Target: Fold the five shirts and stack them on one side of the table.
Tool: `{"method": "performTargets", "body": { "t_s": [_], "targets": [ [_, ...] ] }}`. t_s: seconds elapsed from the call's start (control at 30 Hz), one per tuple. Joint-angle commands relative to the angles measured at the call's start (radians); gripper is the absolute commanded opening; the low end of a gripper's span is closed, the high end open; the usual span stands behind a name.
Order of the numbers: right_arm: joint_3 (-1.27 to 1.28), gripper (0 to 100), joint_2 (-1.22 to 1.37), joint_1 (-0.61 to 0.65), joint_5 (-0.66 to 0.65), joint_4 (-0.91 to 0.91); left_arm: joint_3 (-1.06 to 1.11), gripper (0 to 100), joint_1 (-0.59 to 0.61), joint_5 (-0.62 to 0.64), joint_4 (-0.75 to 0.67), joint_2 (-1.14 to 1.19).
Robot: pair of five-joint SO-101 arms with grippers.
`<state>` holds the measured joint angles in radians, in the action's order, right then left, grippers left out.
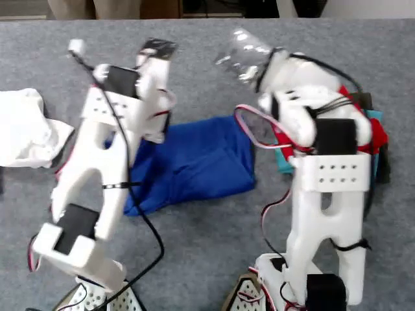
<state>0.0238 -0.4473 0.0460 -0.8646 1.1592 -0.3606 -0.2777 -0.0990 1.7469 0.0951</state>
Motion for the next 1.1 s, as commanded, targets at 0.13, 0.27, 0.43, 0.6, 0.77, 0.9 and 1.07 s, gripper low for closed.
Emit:
{"method": "performTargets", "body": {
  "t_s": [0.13,0.27,0.43,0.6,0.77,0.9,1.07],
  "targets": [
    [-0.119,0.2,-0.033,-0.249,-0.040,-0.038,-0.351,2,-0.176,0.207,0.003,0.242],
    [-0.119,0.2,-0.033,-0.308,-0.058,-0.054,-0.540,2,-0.221,0.276,0.008,0.429],
    [-0.119,0.2,-0.031,-0.314,-0.058,-0.054,-0.700,2,-0.256,0.292,0.009,0.596],
    [-0.116,0.2,-0.025,-0.311,-0.060,-0.054,-0.792,2,-0.282,0.293,0.009,0.676],
    [-0.114,0.2,-0.025,-0.309,-0.060,-0.054,-0.832,2,-0.295,0.305,0.009,0.693],
    [-0.114,0.2,-0.025,-0.309,-0.060,-0.054,-0.858,2,-0.295,0.362,0.009,0.697],
    [-0.113,0.2,-0.025,-0.306,-0.060,-0.054,-0.865,2,-0.296,0.362,0.008,0.702]
  ]
}}
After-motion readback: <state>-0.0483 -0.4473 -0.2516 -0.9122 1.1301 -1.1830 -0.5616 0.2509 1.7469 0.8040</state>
